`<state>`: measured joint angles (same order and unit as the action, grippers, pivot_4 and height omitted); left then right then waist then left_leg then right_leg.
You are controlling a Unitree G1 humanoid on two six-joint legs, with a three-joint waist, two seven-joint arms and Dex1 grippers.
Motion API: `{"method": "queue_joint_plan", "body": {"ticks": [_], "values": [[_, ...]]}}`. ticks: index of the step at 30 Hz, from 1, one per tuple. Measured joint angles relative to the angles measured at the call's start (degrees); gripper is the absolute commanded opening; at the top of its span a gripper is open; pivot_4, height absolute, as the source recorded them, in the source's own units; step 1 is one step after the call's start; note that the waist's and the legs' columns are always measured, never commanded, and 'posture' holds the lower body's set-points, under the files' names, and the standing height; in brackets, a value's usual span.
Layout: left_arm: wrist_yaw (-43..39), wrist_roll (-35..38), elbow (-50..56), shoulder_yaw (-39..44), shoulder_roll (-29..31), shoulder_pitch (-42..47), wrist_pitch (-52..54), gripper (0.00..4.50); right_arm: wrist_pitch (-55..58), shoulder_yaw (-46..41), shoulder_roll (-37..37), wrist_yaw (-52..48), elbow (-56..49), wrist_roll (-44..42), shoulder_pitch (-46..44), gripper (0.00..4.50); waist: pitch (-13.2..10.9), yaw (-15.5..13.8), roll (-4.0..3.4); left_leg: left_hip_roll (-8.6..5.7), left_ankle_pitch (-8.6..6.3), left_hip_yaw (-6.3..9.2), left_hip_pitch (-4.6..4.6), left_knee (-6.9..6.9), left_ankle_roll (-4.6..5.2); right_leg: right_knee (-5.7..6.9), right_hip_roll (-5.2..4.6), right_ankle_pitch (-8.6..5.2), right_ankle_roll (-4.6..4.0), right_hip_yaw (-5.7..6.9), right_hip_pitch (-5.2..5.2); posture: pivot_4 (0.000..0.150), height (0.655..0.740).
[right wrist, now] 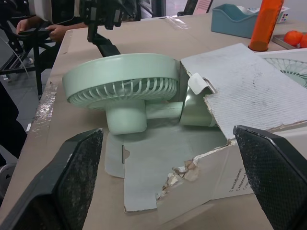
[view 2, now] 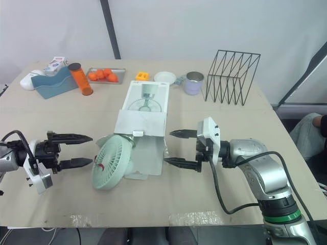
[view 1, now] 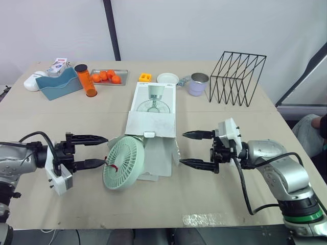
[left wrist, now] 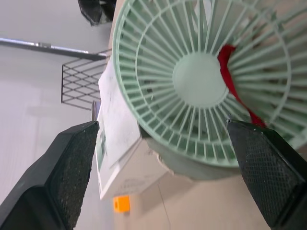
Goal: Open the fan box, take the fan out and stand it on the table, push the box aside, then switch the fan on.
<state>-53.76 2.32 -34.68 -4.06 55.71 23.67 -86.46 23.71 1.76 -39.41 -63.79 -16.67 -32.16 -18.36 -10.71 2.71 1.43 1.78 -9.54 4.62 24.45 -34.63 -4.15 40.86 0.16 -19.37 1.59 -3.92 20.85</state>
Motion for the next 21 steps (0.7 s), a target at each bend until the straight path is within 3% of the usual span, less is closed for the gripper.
{"method": "queue_joint_plan", "body": {"ticks": [10,21], "values": [[6.6,-12.2,-5.3,4.7,1.1,-5.4,-5.0,4.49,-0.1,0.6,0.4,-0.1,0.1,0.5,-0.7,4.5,0.0,0.0,-0.01,0.01,0.01,-0.03,-0.02,0.03,-0.01,0.03,-0.02,0.0,-0.01,0.01,0.01,0.15,0.74],[17.4,-35.0,-5.2,13.4,-8.2,-5.3,-5.6,4.49,0.9,0.6,0.3,-0.9,0.2,0.4,-2.8,4.5,0.1,0.0,0.05,-0.01,0.03,-0.02,-0.03,0.03,-0.02,0.09,-0.05,0.0,0.0,0.04,0.0,0.15,0.74]]}}
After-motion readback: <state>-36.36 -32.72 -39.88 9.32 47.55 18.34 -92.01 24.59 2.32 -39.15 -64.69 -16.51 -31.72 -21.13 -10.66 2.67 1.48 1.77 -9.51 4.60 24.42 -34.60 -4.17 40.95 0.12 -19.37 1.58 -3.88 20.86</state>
